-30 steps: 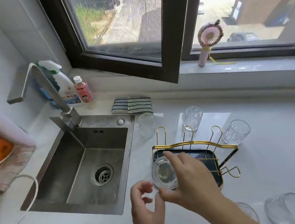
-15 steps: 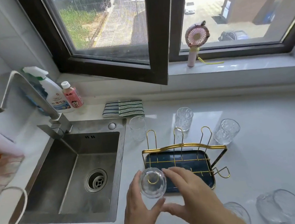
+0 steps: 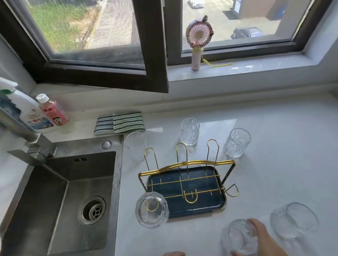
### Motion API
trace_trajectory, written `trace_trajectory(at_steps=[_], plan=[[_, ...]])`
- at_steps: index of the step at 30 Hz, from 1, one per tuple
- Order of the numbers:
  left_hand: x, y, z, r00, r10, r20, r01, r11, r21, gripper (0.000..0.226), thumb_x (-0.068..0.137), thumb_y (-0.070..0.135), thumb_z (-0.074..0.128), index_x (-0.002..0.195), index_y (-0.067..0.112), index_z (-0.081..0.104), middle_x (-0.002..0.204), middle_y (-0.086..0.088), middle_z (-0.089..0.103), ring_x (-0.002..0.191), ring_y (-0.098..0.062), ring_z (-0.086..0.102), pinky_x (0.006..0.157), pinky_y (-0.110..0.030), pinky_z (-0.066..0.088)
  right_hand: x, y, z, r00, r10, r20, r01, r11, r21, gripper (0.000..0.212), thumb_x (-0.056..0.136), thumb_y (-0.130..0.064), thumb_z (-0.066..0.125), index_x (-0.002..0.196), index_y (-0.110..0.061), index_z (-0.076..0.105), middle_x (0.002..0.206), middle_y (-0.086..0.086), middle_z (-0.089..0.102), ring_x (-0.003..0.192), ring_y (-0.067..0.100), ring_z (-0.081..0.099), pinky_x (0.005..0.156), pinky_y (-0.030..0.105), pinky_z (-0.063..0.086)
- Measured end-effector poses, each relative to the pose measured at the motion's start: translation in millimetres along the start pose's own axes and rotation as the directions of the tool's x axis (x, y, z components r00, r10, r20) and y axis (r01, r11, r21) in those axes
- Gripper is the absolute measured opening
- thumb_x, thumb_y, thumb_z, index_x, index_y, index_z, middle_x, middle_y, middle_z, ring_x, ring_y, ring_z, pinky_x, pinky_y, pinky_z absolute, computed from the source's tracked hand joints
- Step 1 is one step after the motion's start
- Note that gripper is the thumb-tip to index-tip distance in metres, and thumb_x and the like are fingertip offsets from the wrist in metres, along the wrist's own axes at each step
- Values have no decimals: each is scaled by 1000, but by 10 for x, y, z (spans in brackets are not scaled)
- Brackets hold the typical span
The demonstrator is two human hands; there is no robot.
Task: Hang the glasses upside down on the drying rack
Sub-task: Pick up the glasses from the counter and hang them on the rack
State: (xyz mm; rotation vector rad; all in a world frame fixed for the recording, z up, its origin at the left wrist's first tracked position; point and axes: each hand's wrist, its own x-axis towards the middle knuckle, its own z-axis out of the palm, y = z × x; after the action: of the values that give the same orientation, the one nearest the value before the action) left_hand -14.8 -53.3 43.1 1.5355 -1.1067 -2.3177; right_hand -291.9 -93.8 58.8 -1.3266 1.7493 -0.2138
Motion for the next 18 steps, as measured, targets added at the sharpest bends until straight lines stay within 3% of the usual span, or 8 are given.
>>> trace_trajectory(at_steps=[1,2,4,6,9,12,15,18], plan=[[27,132,58,999,-40,21,41,996,-74,67,95,52,21,136,18,-21,140,0,-24,128,-15,-4,110,-17,5,-34,0,19,1000,-7,-27,8,1000,21,81,37,-52,82,104,-37,38,78,-13,62,69,-4,63,59,10,43],[40,246,168,993,-95,-73,84,986,-147,60,94,53,21,138,20,-4,147,-3,-11,127,-11,7,111,-16,10,-88,-28,34,999,-21,-41,24,997,70,80,34,-56,82,101,-37,41,78,-12,66,69,-3,64,59,13,43],[37,444,306,918,-64,-393,2,988,-156,45,93,51,30,132,29,27,139,-4,28,120,-9,30,107,-20,25,-200,-173,0,997,-33,-63,48,968,248,79,29,-54,84,97,-31,51,76,-8,73,68,2,67,59,18,46],[-103,565,465,911,169,-376,-207,976,-63,39,85,53,35,120,36,39,111,8,42,109,-11,43,90,-22,36,-276,-325,-64,998,-49,29,32,901,433,74,30,-44,82,96,-21,57,75,-7,75,67,7,70,54,19,49],[-327,711,509,818,430,-382,-280,878,388,35,91,36,48,123,22,46,85,8,49,77,-6,52,72,-21,44,-337,-591,-157,964,-165,209,-10,762,648,72,37,-35,77,103,-12,59,83,8,76,77,24,72,50,28,55],[-518,1092,457,586,654,-479,-341,735,586,64,56,56,73,114,40,50,101,24,58,101,8,51,79,-12,42,-311,-847,-180,928,-231,291,-82,635,768,70,44,-33,86,107,-13,61,83,13,74,72,34,70,51,39,57],[-691,1245,320,320,831,-455,-257,538,803,66,46,55,69,108,42,49,99,25,56,97,3,49,82,-24,41,-210,-1052,-134,929,-164,331,-166,615,771,51,76,-47,69,112,-12,58,80,13,72,62,30,69,44,32,53],[-655,1402,149,285,860,-424,-83,463,882,69,48,56,65,110,33,49,97,20,51,94,-5,45,84,-28,34,-134,-1083,-114,926,-96,365,-211,670,712,38,87,-43,52,115,-17,53,82,14,71,59,27,68,41,26,48]])
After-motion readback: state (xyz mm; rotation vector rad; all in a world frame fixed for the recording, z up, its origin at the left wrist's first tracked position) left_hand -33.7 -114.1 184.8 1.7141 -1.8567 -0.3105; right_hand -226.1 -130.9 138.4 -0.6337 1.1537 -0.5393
